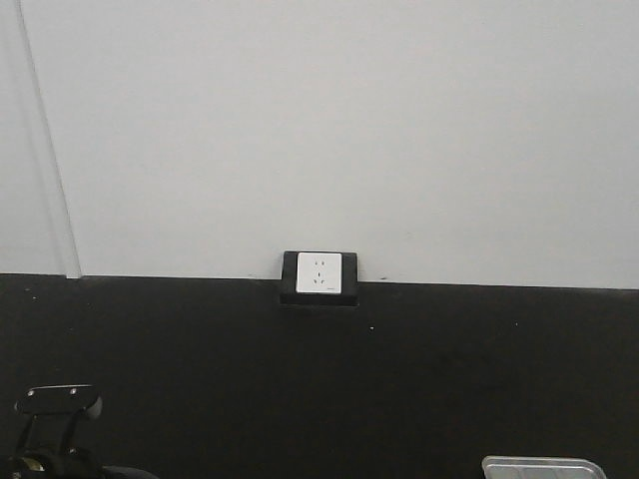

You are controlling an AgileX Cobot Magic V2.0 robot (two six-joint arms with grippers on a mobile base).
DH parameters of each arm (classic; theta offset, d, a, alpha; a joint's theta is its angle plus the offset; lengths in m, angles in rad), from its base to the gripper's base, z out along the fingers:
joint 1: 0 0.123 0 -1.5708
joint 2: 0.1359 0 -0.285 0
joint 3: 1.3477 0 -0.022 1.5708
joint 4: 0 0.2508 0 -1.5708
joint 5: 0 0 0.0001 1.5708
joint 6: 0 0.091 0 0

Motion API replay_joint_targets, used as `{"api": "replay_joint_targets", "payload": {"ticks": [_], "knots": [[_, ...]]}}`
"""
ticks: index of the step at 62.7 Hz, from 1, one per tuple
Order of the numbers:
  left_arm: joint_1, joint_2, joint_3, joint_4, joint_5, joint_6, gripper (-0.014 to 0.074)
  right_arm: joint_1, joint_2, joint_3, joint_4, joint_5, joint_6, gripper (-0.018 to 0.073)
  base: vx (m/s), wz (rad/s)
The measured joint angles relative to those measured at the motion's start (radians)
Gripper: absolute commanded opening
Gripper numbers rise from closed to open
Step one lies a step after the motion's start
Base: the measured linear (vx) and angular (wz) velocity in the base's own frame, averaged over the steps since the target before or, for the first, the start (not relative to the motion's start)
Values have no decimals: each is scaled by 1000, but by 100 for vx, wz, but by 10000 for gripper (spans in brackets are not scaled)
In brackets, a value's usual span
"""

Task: Wipe beaker with gray cloth and return to tray
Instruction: 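Grasp the gray cloth with the left gripper and lift it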

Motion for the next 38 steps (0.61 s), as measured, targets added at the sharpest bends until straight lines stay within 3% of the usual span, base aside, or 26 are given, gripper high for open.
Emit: {"api": "replay_joint_targets", "payload": {"ticks": [6,14,20,38], "knots": [[0,0,0,0,-1,1,-6,0,0,0,5,2,4,428,0,0],[0,-8,0,0,18,2,-9,0,6,-9,13,23,26,430,0,0],[0,-39,0,0,54,3,-8,0,50,-69,14,119,26,435,0,0],[0,-222,0,0,96,3,-6,0,413,-464,15,501,59,444,0,0]]}}
